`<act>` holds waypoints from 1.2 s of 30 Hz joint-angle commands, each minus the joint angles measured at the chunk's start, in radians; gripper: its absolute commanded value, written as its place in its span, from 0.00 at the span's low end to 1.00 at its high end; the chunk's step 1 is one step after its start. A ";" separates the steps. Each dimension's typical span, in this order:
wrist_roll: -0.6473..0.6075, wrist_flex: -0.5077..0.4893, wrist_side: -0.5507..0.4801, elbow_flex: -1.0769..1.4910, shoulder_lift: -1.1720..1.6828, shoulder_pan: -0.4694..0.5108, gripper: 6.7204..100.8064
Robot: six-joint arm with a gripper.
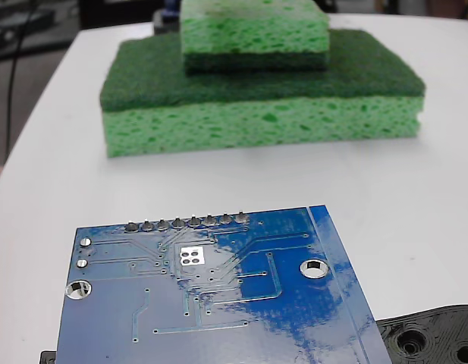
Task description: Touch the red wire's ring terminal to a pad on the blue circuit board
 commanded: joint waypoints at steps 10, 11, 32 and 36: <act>0.017 -0.006 0.028 0.156 0.132 -0.012 0.99; 0.021 -0.006 0.034 0.156 0.132 -0.012 0.99; 0.023 -0.006 0.032 0.156 0.132 -0.009 0.99; 0.023 -0.006 0.032 0.156 0.132 -0.009 0.99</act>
